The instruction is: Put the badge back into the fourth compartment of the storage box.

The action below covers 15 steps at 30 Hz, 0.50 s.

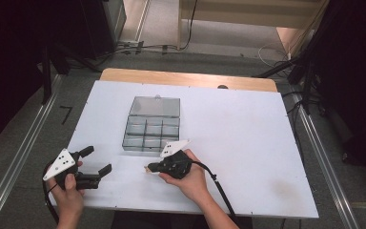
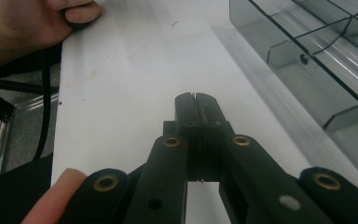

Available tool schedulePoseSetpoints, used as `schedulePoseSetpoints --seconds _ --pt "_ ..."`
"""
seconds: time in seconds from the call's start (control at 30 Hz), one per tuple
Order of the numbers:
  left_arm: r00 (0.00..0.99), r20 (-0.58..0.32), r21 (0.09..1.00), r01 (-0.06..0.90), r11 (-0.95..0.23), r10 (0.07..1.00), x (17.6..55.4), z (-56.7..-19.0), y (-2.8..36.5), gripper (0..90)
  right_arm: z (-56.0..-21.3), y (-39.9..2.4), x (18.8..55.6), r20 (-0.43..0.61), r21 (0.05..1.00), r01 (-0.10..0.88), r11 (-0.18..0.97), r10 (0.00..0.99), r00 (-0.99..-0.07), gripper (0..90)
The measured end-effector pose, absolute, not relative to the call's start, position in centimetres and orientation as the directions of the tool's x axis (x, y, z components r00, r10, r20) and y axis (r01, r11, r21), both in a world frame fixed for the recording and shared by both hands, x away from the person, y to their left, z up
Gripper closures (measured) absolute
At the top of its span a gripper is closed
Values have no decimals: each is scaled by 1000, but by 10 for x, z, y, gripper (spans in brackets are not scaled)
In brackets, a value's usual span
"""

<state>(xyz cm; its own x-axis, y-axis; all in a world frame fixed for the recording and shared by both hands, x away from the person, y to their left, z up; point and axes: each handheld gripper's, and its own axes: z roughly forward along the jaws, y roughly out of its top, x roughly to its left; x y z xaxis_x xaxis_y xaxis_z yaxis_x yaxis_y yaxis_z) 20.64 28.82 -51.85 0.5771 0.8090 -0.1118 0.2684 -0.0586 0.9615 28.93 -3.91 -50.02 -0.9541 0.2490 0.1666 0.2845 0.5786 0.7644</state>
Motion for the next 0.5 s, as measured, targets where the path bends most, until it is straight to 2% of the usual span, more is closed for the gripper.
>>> schedulePoseSetpoints --seconds 0.5 --pt "570 -111 964 260 -51 814 205 -518 289 0 -491 -37 289 162 779 281 561 253 -954 878"
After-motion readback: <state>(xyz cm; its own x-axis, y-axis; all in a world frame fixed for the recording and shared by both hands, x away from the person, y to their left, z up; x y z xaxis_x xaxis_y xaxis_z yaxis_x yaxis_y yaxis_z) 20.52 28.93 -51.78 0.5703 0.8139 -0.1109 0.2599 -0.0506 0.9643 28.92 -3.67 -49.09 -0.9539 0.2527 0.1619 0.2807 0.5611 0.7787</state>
